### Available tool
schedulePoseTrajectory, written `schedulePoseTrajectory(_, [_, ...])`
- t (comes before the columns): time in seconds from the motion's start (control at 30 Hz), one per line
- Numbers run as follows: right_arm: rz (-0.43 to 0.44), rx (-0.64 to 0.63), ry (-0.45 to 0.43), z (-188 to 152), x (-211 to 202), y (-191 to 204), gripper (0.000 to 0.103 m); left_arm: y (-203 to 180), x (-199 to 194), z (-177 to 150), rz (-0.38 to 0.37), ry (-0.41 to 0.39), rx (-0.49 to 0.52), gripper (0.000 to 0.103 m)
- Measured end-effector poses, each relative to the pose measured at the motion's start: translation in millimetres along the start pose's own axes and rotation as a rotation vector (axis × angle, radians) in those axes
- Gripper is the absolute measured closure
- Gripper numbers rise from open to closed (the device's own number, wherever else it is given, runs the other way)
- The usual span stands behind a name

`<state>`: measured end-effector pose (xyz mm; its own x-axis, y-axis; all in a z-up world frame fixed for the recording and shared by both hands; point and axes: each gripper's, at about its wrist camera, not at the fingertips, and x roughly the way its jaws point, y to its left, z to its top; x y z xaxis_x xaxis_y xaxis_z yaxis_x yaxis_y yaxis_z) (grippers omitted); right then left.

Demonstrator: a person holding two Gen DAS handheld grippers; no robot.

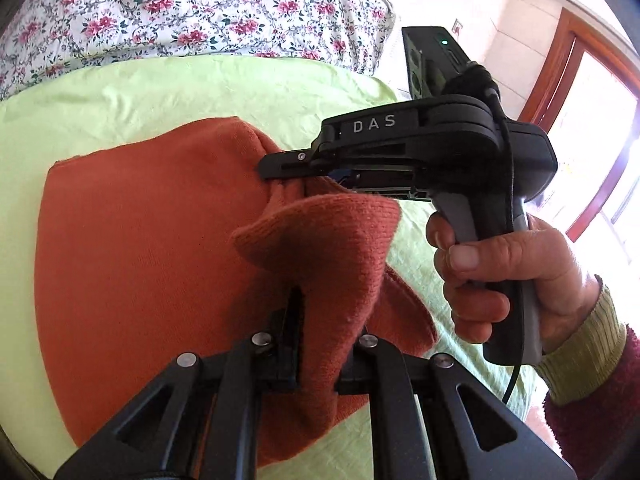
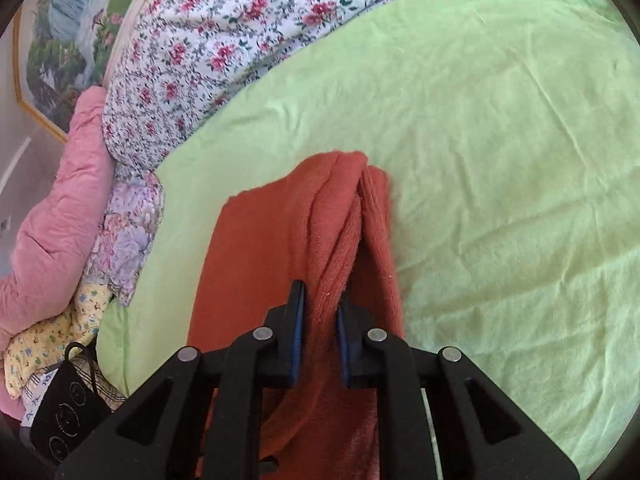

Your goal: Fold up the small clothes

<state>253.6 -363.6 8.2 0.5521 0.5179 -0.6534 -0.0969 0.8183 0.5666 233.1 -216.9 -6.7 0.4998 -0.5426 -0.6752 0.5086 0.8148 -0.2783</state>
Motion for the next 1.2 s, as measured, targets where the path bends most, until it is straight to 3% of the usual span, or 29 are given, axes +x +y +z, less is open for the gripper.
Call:
schedulePoseTrajectory(0.2, [-0.037, -0.003, 0.007, -8.6, 4.9, -6.9, 0.088, -20.1, -1.3, -17.0, 0.0, 0.014, 0.027, 0.089])
schedulePoseTrajectory(0.3, [-0.034, 0.015, -0.012, -12.9, -0.6, -11.0, 0.088, -35.1, -5.1, -23.8, -0.032, 0.03, 0.076, 0.07])
schedulePoseTrajectory(0.4, [-0.056, 0.013, -0.007, -14.9, -1.7, -10.0, 0.087, -41.5, -11.8, -32.0, -0.049, 0.046, 0.125, 0.062])
schedulePoseTrajectory(0.5, [-0.101, 0.013, -0.009, -17.6, -9.9, -4.6, 0.073, -36.9, -28.3, -41.7, -0.077, 0.054, 0.137, 0.06])
schedulePoseTrajectory(0.57, [-0.138, -0.011, -0.03, -20.0, -18.9, 1.6, 0.053, -26.1, -39.9, -44.9, -0.089, 0.058, 0.125, 0.059])
schedulePoseTrajectory(0.67, [-0.153, -0.03, -0.062, -23.3, -30.8, 7.1, 0.034, -5.1, -59.0, -49.3, -0.094, 0.062, 0.075, 0.056])
schedulePoseTrajectory(1.0, [-0.132, -0.003, -0.018, -26.4, -21.7, 7.7, 0.027, 91.4, -91.6, -44.3, -0.004, 0.05, -0.185, 0.041])
schedulePoseTrajectory(1.2, [-0.122, 0.008, 0.018, -24.5, -10.1, 5.0, 0.027, 140.2, -85.2, -37.8, -0.069, 0.068, -0.354, 0.039])
